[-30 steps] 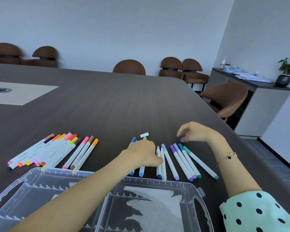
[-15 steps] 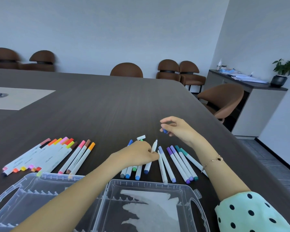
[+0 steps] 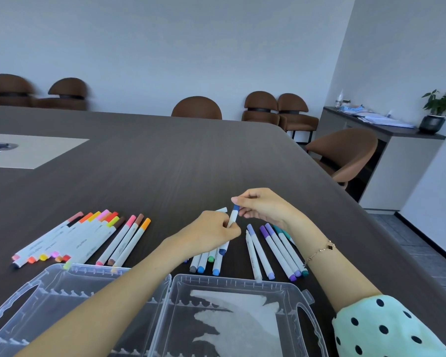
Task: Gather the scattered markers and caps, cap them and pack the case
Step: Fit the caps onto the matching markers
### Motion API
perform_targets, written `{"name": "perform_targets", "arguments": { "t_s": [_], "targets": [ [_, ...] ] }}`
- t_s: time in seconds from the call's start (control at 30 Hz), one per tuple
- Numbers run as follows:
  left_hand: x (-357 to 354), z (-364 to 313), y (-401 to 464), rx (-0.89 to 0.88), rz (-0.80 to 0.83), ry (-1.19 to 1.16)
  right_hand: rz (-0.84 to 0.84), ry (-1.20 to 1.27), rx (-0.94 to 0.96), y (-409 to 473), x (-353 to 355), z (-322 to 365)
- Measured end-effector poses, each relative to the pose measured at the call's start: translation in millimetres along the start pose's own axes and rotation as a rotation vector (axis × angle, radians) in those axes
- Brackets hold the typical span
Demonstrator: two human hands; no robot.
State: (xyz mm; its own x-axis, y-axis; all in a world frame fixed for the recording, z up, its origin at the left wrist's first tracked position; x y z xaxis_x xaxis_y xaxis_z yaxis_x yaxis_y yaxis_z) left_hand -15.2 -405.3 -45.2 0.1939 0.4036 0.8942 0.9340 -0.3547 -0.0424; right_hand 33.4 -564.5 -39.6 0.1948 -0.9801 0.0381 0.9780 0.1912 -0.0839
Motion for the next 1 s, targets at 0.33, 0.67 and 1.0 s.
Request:
{"name": "perform_targets", "arguments": {
  "t_s": [0.33, 0.67, 1.0],
  "targets": [
    [-6.3, -6.2, 6.2, 0.041, 0.041, -0.008, -0.061, -0.194, 0.003, -0.8, -9.2, 1.0],
    [-15.0, 8.7, 16.6, 0.117, 0.024, 0.31, 0.1, -1.05, -0.142, -15.8, -6.8, 15.2],
    [12.8, 33.0, 47.8, 0.06, -0.323, 0.369, 0.189, -1.172, -0.246, -20.7, -24.1, 5.5]
  ]
}}
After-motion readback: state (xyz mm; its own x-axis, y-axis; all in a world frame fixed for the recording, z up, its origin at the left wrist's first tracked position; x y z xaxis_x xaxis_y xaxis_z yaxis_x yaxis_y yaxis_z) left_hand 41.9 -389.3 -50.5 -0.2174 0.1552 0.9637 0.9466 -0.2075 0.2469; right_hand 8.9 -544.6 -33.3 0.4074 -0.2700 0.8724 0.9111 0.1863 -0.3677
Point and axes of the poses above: each hand's wrist, its own y-axis towards the middle knuckle, its own x-axis out of the back of the hand, z = x × y, the point moved 1 cm from there along y, towards the middle knuckle, and after that the axes turned 15 degrees about y, right-handed, at the moved point
